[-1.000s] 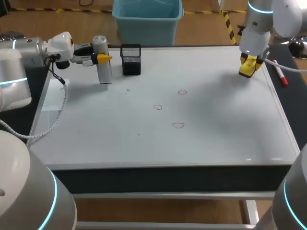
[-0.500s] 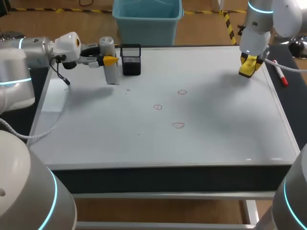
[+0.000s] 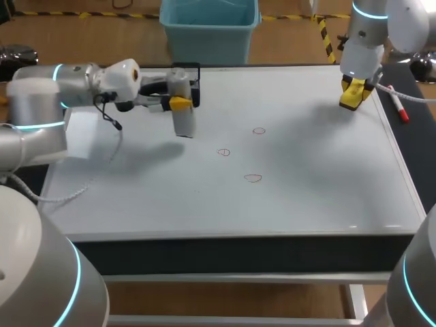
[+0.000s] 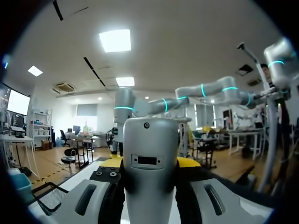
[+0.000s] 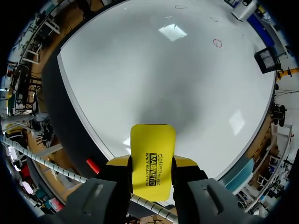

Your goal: Pick up the inspection probe, press it on each red-marked spot on the whiteboard one by one, put down the probe, pick up the eraser, and wipe off all the red marks.

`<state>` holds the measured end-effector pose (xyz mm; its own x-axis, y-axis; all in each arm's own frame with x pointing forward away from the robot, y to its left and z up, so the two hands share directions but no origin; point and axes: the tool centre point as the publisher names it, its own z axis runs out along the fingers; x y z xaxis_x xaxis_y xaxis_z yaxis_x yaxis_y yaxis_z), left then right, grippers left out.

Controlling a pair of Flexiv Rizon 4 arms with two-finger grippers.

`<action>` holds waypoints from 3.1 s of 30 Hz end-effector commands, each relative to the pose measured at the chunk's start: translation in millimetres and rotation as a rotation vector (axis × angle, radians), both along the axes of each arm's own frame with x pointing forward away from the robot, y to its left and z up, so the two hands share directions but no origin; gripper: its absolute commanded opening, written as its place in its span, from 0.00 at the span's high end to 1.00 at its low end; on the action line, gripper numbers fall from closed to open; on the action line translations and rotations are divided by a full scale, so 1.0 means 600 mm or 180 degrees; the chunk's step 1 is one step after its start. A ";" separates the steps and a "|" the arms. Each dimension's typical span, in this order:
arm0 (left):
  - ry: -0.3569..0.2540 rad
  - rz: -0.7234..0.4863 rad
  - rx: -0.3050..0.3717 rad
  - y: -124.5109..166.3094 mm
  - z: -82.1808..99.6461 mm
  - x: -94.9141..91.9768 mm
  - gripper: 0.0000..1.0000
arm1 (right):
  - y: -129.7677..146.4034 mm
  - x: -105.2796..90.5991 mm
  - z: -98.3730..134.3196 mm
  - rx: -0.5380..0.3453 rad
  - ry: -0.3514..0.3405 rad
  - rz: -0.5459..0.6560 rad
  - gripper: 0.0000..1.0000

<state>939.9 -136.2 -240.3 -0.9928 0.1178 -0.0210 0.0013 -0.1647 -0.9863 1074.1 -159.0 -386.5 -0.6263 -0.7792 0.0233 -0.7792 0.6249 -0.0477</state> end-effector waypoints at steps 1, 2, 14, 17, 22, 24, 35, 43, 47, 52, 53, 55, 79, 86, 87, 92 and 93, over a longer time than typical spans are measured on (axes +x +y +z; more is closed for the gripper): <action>0.0002 -0.0046 -0.0027 -0.038 0.000 -0.005 1.00 | -0.001 0.003 0.002 -0.0011 0.0014 0.0005 1.00; 0.0003 -0.0078 -0.0029 -0.047 0.000 -0.007 1.00 | -0.001 0.003 0.002 -0.0011 0.0014 0.0005 1.00; 0.0119 -0.0215 -0.0093 -0.129 -0.012 -0.040 1.00 | -0.001 0.003 0.002 -0.0011 0.0014 0.0005 1.00; 0.0145 -0.0230 -0.0084 -0.142 -0.018 -0.047 1.00 | -0.001 0.003 0.002 -0.0011 0.0014 0.0005 1.00; 0.0175 -0.0232 -0.0045 -0.155 -0.027 -0.052 1.00 | -0.001 0.003 0.002 -0.0011 0.0014 0.0005 1.00; 0.0179 -0.0218 -0.0028 -0.158 -0.030 -0.052 1.00 | -0.001 0.003 0.002 -0.0011 0.0014 0.0005 1.00; 0.0187 -0.0202 0.0035 -0.169 -0.048 -0.059 1.00 | -0.001 0.003 0.002 -0.0011 0.0014 0.0005 1.00; 0.0122 -0.0246 0.0022 -0.169 -0.056 -0.061 1.00 | -0.001 0.003 0.002 -0.0011 0.0014 0.0005 1.00; 0.0103 -0.0252 0.0036 -0.169 -0.060 -0.062 1.00 | -0.001 0.003 0.002 -0.0011 0.0014 0.0005 1.00; 0.0085 -0.0273 0.0028 -0.168 -0.062 -0.063 1.00 | -0.001 0.003 0.002 -0.0011 0.0014 0.0005 1.00; 0.0083 -0.0276 0.0026 -0.167 -0.063 -0.063 1.00 | -0.001 0.003 0.002 -0.0011 0.0014 0.0005 1.00; 0.0073 -0.0289 0.0012 -0.167 -0.063 -0.064 1.00 | -0.001 0.003 0.002 -0.0011 0.0014 0.0005 1.00; 0.0084 -0.0302 -0.0008 -0.166 -0.071 -0.073 1.00 | -0.001 0.003 0.002 -0.0011 0.0014 0.0005 1.00; 0.0078 -0.0296 -0.0005 -0.164 -0.071 -0.076 1.00 | -0.001 0.003 0.002 -0.0011 0.0014 0.0005 1.00; 0.0078 -0.0293 -0.0006 -0.164 -0.071 -0.076 1.00 | -0.001 0.003 0.002 -0.0011 0.0014 0.0005 1.00; 0.0069 -0.0292 -0.0013 -0.163 -0.071 -0.076 1.00 | -0.001 0.003 0.002 -0.0011 0.0014 0.0005 1.00; 0.0068 -0.0292 -0.0013 -0.163 -0.071 -0.076 1.00 | -0.001 0.003 0.002 -0.0011 0.0014 0.0005 1.00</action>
<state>894.1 -234.2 -282.4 -0.9781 0.2080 0.0023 -0.0371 -0.1636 -0.9858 1074.1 -159.0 -386.4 -0.6263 -0.7792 0.0233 -0.7793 0.6249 -0.0477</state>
